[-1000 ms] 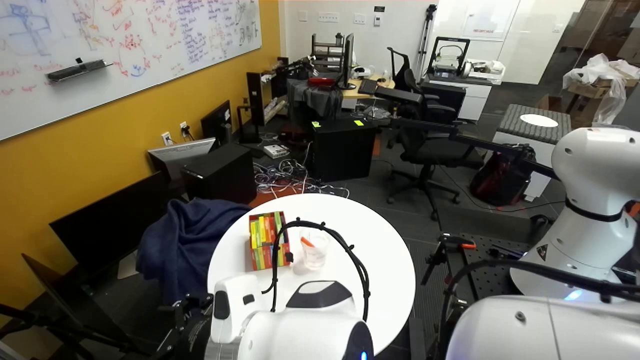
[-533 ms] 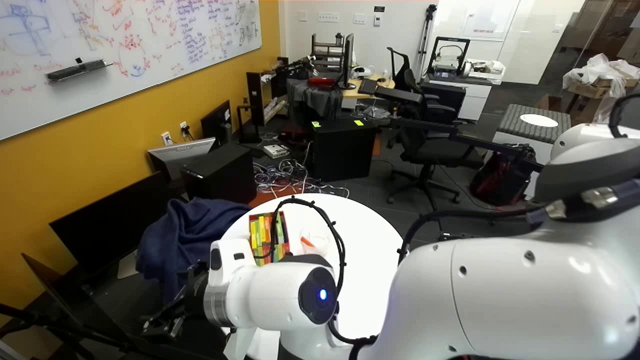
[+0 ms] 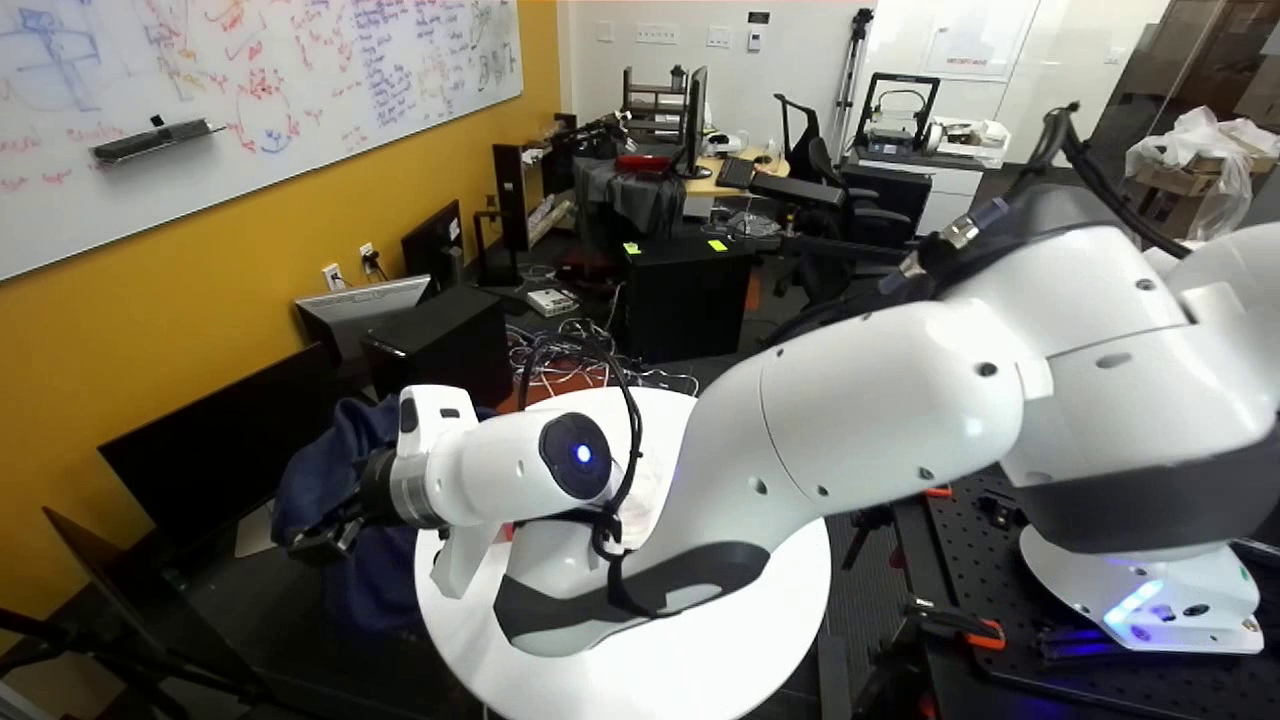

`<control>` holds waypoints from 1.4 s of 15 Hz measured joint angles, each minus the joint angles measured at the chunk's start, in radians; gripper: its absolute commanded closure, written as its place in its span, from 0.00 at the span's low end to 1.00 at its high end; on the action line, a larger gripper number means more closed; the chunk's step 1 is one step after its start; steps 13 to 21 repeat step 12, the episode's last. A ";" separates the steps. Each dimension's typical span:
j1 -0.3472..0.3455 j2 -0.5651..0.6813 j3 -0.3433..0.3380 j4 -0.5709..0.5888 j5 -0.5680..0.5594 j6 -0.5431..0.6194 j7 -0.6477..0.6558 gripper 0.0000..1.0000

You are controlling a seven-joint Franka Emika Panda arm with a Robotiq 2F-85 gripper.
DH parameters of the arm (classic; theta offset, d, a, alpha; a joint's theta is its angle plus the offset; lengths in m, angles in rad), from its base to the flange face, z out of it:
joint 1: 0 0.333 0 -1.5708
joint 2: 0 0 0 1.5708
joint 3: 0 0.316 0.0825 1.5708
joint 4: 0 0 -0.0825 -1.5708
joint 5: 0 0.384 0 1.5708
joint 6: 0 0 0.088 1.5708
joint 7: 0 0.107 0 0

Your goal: Pick up the pen and put it in the cup

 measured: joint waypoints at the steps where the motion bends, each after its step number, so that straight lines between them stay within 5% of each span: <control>1: -0.044 -0.012 0.033 0.016 -0.016 0.000 -0.034 0.00; 4: -0.117 -0.033 0.083 0.044 -0.044 0.000 -0.075 0.00; 21: -0.111 -0.033 0.091 0.049 -0.044 0.000 -0.075 0.00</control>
